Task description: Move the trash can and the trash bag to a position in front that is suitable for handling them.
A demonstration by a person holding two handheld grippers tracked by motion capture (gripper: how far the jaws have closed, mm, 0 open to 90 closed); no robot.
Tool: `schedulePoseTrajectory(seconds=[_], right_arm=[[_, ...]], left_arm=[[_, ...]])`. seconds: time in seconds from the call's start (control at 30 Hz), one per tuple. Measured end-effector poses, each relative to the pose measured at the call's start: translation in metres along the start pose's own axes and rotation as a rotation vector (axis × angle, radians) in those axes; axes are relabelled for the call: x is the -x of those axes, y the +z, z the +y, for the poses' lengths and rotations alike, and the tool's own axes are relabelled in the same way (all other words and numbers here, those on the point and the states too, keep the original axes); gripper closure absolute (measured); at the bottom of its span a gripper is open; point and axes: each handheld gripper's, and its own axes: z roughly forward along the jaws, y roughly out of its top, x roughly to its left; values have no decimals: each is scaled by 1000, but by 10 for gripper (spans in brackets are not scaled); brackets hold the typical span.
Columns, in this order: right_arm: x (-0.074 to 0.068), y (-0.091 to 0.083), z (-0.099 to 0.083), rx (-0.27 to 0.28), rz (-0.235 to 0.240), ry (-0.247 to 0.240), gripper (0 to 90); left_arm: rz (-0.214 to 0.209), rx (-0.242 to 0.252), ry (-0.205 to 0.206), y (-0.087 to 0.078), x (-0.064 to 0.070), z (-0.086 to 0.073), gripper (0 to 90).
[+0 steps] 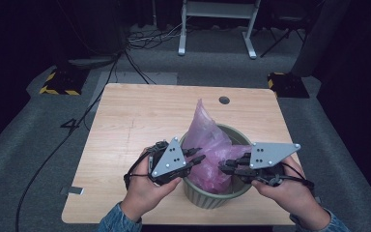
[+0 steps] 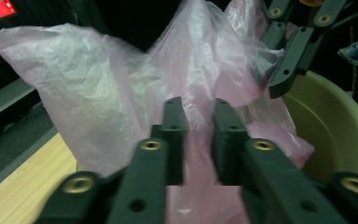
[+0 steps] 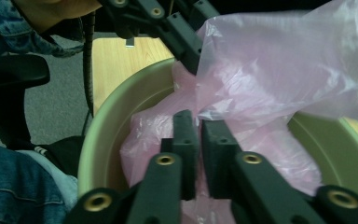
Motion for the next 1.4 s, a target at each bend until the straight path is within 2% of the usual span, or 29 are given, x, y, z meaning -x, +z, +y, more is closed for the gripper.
schedulePoseTrajectory(seconds=[0.07,0.13,0.17,0.23,0.37,0.57,0.77,0.8,0.83,0.87,0.9,0.93,0.97,1.0,1.07,1.1,1.13,1.2,1.33,1.37,1.4], right_arm=[[2,-3,0,1,-5,24,686],[5,-8,0,26,-27,54,606],[5,-8,0,26,-27,54,606],[11,-17,2,60,-66,96,533],[20,-23,6,91,-99,127,495],[26,-22,13,106,-99,130,490],[30,-17,22,114,-95,137,551],[30,-14,23,111,-90,134,608],[30,-12,24,106,-84,121,705],[30,-10,25,94,-75,99,806],[29,-7,27,83,-56,89,900],[29,-7,27,83,-56,89,900],[29,-5,27,83,-53,84,900],[28,-3,28,80,-55,78,900],[26,0,28,73,-50,73,900],[26,2,28,68,-53,71,900],[25,3,28,63,-53,68,900],[23,6,27,61,-41,66,900],[20,6,27,69,-33,61,900],[19,5,27,72,-34,62,900],[19,1,27,82,-37,60,900]], left_arm=[[-6,2,-6,-1,0,-1,824],[-2,-4,-5,-2,0,-3,845],[-4,-3,-4,-3,0,-4,845],[-3,-1,-6,-5,-1,-4,867],[-11,-7,-1,-5,0,-4,886],[-19,-11,1,-5,0,-4,893],[-30,-9,8,-3,1,-3,869],[-30,-7,13,-3,1,-3,856],[-29,1,14,-2,1,-3,831],[-30,8,10,-2,1,-3,784],[-20,20,-1,-2,1,-2,596],[2,30,-4,-2,2,-1,596],[17,38,-3,-2,2,0,506],[21,44,-10,-3,2,1,467],[9,56,-21,-4,2,3,446],[7,55,-14,-4,2,4,436],[3,53,-12,-4,2,5,441],[-20,41,-8,-2,3,6,515],[-19,32,9,-2,4,5,786],[-12,29,12,-3,5,5,786],[-6,34,3,-6,4,3,851]])
